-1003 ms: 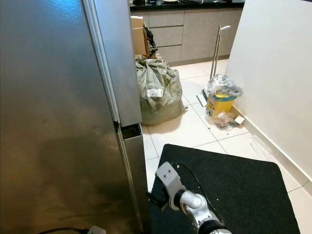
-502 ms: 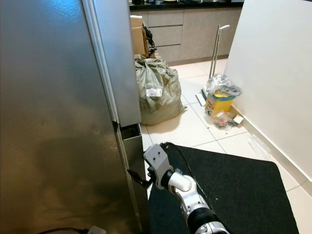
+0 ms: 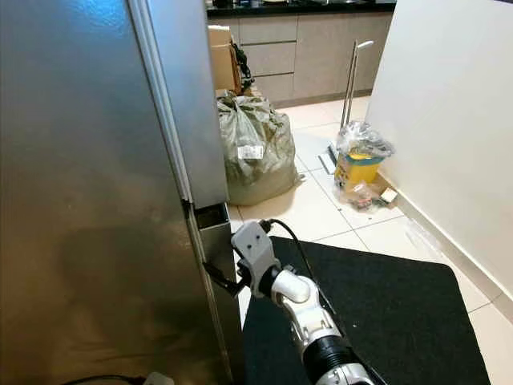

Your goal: Restocking fridge

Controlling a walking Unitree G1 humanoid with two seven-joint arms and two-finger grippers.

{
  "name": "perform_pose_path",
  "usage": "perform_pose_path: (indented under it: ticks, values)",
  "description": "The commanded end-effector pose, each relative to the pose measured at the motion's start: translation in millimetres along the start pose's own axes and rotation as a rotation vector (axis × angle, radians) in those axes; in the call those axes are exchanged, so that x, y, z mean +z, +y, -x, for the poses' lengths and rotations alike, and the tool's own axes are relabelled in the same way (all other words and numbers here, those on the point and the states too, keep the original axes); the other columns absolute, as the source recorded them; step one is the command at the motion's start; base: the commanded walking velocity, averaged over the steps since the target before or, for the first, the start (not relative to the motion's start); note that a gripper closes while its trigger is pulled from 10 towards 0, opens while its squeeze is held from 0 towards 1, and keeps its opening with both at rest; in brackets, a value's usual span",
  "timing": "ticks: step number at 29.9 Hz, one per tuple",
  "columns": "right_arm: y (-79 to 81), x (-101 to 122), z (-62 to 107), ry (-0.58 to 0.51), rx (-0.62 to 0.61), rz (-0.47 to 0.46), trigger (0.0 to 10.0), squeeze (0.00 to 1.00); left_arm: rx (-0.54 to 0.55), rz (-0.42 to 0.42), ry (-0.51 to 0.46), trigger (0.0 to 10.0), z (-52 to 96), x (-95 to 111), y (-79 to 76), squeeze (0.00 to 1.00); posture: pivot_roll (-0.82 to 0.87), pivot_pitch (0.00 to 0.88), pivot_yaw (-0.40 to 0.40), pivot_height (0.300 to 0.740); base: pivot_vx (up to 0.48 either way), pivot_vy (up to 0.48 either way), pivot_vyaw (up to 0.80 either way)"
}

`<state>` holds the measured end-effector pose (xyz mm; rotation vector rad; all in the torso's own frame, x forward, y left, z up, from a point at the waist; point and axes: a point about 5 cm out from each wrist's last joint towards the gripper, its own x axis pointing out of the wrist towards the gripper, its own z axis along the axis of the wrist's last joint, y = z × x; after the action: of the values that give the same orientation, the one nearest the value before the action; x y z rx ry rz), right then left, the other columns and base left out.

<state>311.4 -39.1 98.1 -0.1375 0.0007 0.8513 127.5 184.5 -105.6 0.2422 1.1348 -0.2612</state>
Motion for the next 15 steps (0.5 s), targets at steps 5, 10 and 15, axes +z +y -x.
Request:
perform_pose_path:
  ticks: [5,10,15]
  values:
    - [4.8,25,-10.8,-0.08,-0.017,-0.061,10.0,0.59,-0.035,0.016,0.043,10.0,0.3,-11,-10.2,0.0,-0.04,0.024,-0.024,0.74,0.0,0.0,0.0]
    - [10.8,34,-14.7,-0.094,-0.017,-0.08,10.0,1.0,-0.039,0.016,0.041,10.0,0.1,-11,-11.7,0.0,-0.04,0.027,-0.025,0.74,0.0,0.0,0.0]
    - [14.6,44,-20.4,-0.082,-0.048,-0.053,10.0,1.0,-0.039,0.017,0.042,10.0,0.1,-11,-11.8,0.0,-0.04,0.026,-0.026,0.74,0.0,0.0,0.0]
